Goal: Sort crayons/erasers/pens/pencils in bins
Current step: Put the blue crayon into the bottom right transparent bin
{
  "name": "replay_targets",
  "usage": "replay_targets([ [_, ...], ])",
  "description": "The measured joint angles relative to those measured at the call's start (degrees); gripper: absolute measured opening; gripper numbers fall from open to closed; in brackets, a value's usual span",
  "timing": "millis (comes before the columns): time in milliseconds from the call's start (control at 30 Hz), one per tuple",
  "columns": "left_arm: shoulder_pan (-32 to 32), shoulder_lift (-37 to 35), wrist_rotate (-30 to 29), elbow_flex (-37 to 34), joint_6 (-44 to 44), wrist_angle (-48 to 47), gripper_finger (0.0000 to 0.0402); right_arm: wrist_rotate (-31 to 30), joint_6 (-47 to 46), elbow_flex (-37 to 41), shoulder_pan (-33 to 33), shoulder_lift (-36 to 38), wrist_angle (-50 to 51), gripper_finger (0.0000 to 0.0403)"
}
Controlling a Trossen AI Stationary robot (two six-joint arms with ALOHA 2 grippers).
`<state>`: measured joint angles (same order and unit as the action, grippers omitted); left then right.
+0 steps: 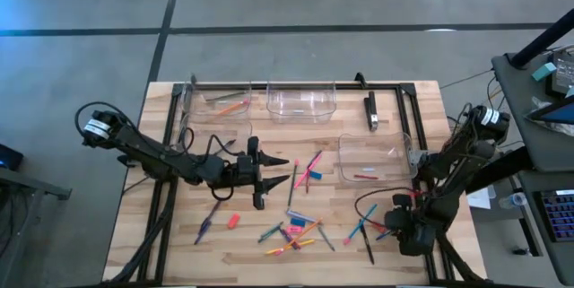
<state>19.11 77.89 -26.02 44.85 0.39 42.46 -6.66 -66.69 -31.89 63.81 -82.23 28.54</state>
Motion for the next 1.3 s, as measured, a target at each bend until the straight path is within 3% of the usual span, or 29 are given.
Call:
replay_targets([
  [467,0.0,0.07,0.02,-0.03,-0.03,-0.11,0.0168,3.7,5.8,-11.26,0.07,-7.28,9.67,0.0146],
  [767,0.0,0.09,0.02,-0.06,-0.05,-0.58,0.0168,4.26,5.91,-11.29,0.09,-8.56,9.48,0.0088],
  [1000,-0.01,0.09,0.02,-0.06,-0.08,-1.0,0.0168,5.74,7.17,-11.52,0.03,-6.28,9.49,0.0022],
  [1200,0.0,0.09,0.02,-0.1,-0.08,-1.03,0.0168,4.9,7.74,-12.81,0.07,-0.53,10.7,0.0016],
  [1300,-0.02,0.09,0.02,-0.1,-0.08,-1.03,0.0168,1.12,9.54,-13.82,0.2,4.08,10.09,0.0015],
])
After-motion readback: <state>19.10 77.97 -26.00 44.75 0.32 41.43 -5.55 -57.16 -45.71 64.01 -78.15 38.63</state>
